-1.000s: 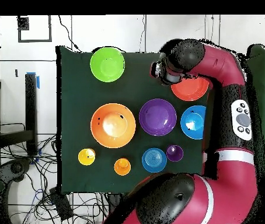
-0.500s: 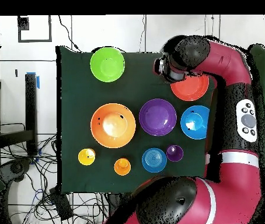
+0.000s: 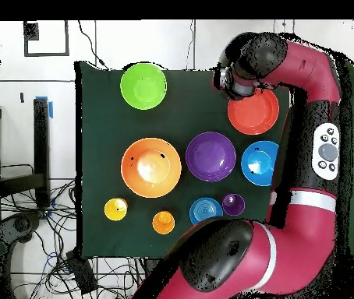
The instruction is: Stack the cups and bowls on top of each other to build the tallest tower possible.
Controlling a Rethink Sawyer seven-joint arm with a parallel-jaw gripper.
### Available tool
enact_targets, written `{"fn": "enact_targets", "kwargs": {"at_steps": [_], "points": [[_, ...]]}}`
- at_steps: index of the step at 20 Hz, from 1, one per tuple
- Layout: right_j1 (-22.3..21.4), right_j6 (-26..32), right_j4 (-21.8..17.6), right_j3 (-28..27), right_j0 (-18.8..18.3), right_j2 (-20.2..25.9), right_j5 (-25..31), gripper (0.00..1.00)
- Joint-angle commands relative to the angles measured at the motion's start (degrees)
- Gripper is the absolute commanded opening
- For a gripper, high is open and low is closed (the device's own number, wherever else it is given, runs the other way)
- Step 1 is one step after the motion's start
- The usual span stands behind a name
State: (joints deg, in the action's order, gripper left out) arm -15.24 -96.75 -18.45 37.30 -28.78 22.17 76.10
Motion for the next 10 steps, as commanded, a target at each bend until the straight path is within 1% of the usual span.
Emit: {"fn": "enact_targets", "kwargs": {"at_steps": [1, 5, 10], "points": [[7.0, 23.2, -6.2, -9.1, 2.2, 5.8, 7.3, 1.0], [9.6, 24.7, -7.5, -13.0, 2.5, 7.4, 8.0, 1.0], [10.9, 24.8, -7.2, -13.9, 2.7, 7.6, 6.7, 1.0]]}}
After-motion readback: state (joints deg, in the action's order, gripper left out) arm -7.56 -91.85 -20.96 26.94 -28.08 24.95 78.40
